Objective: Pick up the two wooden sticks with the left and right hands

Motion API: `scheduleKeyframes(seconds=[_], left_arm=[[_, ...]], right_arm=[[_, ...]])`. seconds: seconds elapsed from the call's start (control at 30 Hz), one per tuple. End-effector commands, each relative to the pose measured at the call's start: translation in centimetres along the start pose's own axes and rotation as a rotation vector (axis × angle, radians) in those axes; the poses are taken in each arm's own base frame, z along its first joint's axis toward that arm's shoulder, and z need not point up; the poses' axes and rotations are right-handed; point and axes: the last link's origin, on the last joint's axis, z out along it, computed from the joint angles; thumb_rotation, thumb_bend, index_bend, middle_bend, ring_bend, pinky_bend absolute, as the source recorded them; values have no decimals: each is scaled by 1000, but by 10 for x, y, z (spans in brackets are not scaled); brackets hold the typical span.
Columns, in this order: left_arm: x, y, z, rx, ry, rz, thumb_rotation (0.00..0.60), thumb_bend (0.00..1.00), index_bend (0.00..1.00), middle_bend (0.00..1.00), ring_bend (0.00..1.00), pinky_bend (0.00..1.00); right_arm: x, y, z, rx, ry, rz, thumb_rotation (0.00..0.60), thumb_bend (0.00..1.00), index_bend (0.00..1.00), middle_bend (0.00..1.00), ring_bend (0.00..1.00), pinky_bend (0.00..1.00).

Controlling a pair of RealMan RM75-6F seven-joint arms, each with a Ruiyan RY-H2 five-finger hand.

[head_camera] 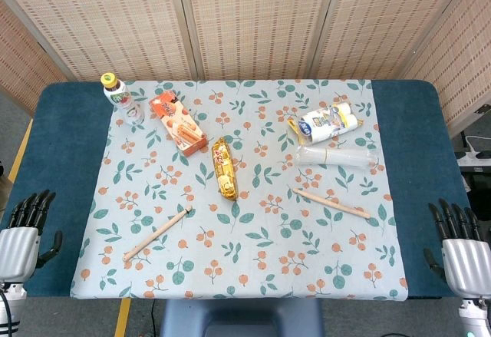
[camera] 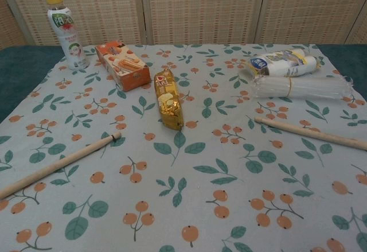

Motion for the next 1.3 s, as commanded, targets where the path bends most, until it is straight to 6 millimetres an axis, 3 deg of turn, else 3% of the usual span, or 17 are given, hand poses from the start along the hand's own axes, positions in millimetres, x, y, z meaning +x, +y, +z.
scheduleKeyframes(seconds=[0.03,0.47,0.63,0.87,1.13,1.3], left_arm=[[-3,4,-1,-22,-5,-2,600,479,0,67,6,99],[-8,10,-2,-39,-12,-34,600,468,16,99,20,97],[-26,47,-7,-129,-73,-69,600,449,102,213,54,100],[-70,106,6,-209,-193,-21,600,418,217,333,109,105],[-110,132,24,-194,-281,43,600,414,252,396,170,113],[-120,143,27,-195,-283,112,600,413,266,401,172,115]], right_arm=[[-2,-1,2,4,-10,1,600,271,0,6,0,0],[-2,-2,3,4,-6,1,600,271,0,6,0,0],[-6,-5,4,15,-19,1,600,270,0,6,0,0],[-7,-7,4,30,-29,10,600,271,0,6,0,0],[-8,-6,4,26,-43,7,600,271,0,6,0,0],[-8,-5,4,26,-45,9,600,270,0,6,0,0]])
